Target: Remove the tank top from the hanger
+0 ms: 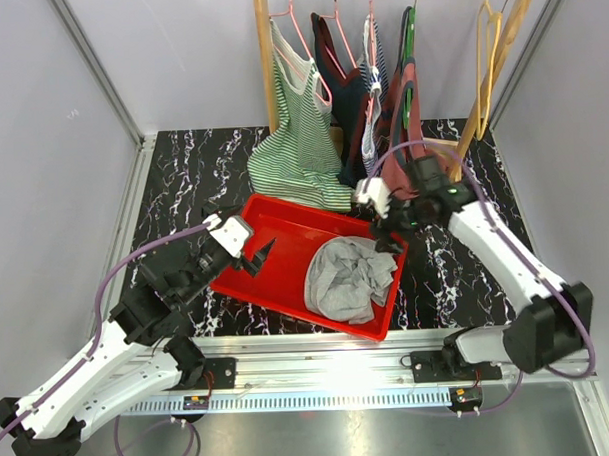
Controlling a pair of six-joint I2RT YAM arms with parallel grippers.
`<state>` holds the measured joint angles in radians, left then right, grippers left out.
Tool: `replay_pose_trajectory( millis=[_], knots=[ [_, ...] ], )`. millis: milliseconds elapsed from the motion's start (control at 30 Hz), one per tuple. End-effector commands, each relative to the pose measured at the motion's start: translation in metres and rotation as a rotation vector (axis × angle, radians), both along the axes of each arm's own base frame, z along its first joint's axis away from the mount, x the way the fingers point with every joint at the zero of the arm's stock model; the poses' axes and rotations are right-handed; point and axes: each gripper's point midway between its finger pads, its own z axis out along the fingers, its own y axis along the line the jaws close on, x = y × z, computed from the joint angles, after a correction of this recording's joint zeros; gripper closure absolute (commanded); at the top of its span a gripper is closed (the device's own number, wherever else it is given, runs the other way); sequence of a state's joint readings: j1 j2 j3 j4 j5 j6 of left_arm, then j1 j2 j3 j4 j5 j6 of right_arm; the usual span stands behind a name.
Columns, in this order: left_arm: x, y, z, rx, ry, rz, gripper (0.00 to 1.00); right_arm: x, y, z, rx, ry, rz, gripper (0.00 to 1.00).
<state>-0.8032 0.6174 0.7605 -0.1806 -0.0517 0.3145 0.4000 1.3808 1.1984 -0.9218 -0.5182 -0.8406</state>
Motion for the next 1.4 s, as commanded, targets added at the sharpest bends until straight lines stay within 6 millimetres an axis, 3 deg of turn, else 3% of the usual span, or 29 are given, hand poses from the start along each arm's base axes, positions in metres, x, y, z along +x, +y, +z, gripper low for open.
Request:
replay_pose_trajectory(
  millis=[0,100,367,567,600,667,700,733,933,967,1033,1067,1100,1133,1167,1200,1233,1300,1333,1367],
  knots=[
    [0.0,-0.005,0.022,-0.073,-0.037,-0.015,0.01,0.017,-0.019,0.054,0.117,-0.133,-0.114,0.29],
    [0.0,-0.007,0.026,-0.111,-0.025,-0.016,0.01,0.015,-0.032,0.067,0.193,-0.171,-0.177,0.23],
    [-0.005,-0.026,0.051,-0.233,0.037,-0.087,0.01,0.024,-0.072,0.063,0.281,-0.234,-0.48,0.07],
    [-0.005,-0.038,0.09,-0.315,0.079,-0.122,0.01,0.026,-0.08,0.055,0.258,-0.226,-0.526,0.05],
    [-0.006,-0.037,0.106,-0.339,0.072,-0.126,0.01,0.028,-0.082,0.053,0.251,-0.227,-0.537,0.05],
    [-0.001,-0.046,0.11,-0.353,0.115,-0.13,0.01,0.029,-0.083,0.052,0.245,-0.225,-0.543,0.05],
    [-0.004,-0.047,0.13,-0.384,0.105,-0.145,0.01,0.029,-0.083,0.051,0.242,-0.223,-0.546,0.05],
    [-0.002,-0.051,0.136,-0.403,0.124,-0.149,0.01,0.029,-0.084,0.05,0.238,-0.219,-0.548,0.04],
    [0.004,-0.084,0.186,-0.49,0.226,-0.232,0.01,0.026,-0.087,0.047,0.221,-0.232,-0.549,0.02],
    [0.003,-0.088,0.205,-0.518,0.219,-0.26,0.02,0.026,-0.088,0.047,0.22,-0.235,-0.553,0.02],
    [0.014,-0.109,0.204,-0.528,0.283,-0.281,0.03,0.026,-0.088,0.048,0.222,-0.237,-0.554,0.02],
    [0.012,-0.112,0.221,-0.554,0.276,-0.303,0.04,0.026,-0.089,0.047,0.216,-0.234,-0.559,0.02],
    [0.024,-0.13,0.212,-0.549,0.325,-0.302,0.06,0.026,-0.089,0.046,0.213,-0.232,-0.562,0.02],
    [0.028,-0.138,0.213,-0.55,0.338,-0.306,0.07,0.027,-0.09,0.043,0.207,-0.227,-0.567,0.02],
    [0.026,-0.141,0.23,-0.574,0.325,-0.316,0.07,0.027,-0.091,0.042,0.2,-0.226,-0.572,0.02],
    [0.033,-0.15,0.23,-0.579,0.343,-0.311,0.09,0.028,-0.092,0.041,0.195,-0.228,-0.573,0.02],
    [0.047,-0.168,0.217,-0.563,0.386,-0.294,0.09,0.028,-0.092,0.039,0.189,-0.226,-0.571,0.01],
    [0.049,-0.181,0.229,-0.582,0.419,-0.303,0.12,0.029,-0.093,0.039,0.187,-0.234,-0.57,0.01],
    [0.061,-0.202,0.212,-0.557,0.459,-0.293,0.13,0.029,-0.094,0.039,0.187,-0.236,-0.573,0.0],
    [0.056,-0.206,0.226,-0.568,0.45,-0.298,0.14,0.029,-0.094,0.038,0.183,-0.238,-0.576,0.01]
  ],
)
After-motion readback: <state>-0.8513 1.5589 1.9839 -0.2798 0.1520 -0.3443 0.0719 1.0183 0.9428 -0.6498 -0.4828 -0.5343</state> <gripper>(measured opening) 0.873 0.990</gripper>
